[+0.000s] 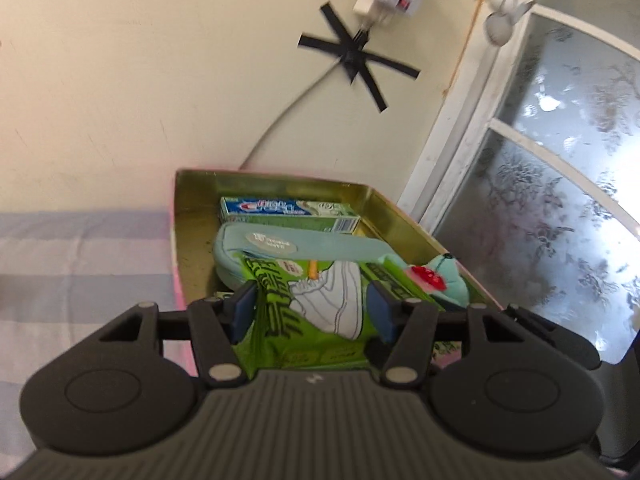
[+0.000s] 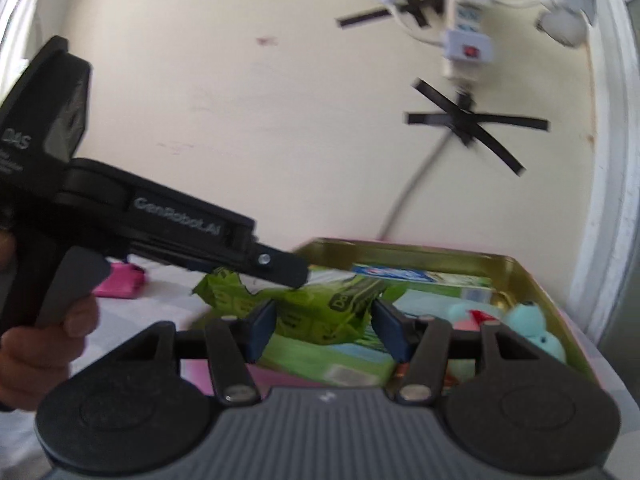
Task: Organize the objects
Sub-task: 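Lower the wipes pack into the pink tin and open both grippers, then move the right gripper to the pink pouch on the sheet, then grasp the pink pouch with the right gripper while the left gripper grips it too, then carry the pink pouch into the tin and open both grippers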
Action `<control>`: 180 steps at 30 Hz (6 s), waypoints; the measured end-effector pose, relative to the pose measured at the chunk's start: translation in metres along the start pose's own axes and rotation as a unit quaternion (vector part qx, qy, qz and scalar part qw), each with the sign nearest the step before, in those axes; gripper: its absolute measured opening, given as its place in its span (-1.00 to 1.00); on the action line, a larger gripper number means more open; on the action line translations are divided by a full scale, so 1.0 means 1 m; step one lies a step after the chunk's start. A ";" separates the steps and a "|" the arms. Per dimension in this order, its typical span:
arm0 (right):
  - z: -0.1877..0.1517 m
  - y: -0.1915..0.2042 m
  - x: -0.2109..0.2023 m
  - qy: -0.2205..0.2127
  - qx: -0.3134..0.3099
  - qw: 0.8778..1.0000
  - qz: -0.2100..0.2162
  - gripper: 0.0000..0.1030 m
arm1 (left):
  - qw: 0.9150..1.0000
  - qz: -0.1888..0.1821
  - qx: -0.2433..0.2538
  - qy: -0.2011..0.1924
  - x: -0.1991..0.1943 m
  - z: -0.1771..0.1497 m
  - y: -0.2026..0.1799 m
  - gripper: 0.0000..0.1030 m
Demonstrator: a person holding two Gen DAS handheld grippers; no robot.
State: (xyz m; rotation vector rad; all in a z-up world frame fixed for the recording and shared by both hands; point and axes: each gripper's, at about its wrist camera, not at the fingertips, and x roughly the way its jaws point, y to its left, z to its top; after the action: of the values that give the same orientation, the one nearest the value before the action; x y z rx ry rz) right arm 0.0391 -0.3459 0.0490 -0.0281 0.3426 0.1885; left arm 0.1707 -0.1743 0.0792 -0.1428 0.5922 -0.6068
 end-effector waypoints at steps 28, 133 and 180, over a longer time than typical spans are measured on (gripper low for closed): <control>-0.048 0.009 -0.066 0.003 0.182 0.983 -0.015 0.34 | 0.987 0.133 0.089 0.002 -0.074 -0.065 -0.003 0.40; -0.037 0.219 0.027 0.144 0.069 0.929 0.334 -0.07 | 0.985 0.149 -0.064 -0.052 -0.238 -0.159 0.164 0.26; 0.037 -0.080 0.029 0.011 0.086 0.996 0.018 -0.40 | 0.994 0.053 0.080 -0.058 0.025 0.022 -0.034 0.30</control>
State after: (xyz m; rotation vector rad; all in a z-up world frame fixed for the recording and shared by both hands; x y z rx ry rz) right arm 0.0931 -0.4166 0.0733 0.1465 0.3800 0.1940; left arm 0.1829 -0.2171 0.0956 0.0038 0.4348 -0.5361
